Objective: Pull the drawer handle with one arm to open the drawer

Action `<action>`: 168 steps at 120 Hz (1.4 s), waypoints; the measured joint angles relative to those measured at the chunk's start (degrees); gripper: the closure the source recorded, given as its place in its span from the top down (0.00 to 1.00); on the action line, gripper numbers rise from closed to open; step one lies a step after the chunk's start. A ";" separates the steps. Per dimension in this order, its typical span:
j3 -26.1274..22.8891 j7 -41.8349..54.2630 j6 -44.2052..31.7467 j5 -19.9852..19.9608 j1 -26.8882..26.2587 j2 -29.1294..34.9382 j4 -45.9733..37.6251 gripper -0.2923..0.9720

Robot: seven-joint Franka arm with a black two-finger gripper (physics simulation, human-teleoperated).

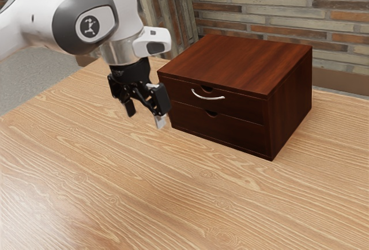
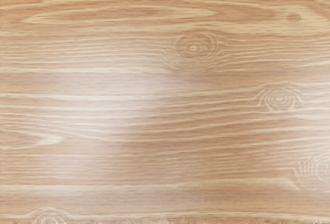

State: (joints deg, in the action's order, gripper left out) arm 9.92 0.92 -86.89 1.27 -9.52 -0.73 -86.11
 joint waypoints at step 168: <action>-4.22 -74.14 -29.56 -3.81 2.78 7.42 -19.07 0.77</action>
State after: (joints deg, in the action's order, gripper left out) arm 5.71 -73.22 -116.45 -2.55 -6.74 6.69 -105.18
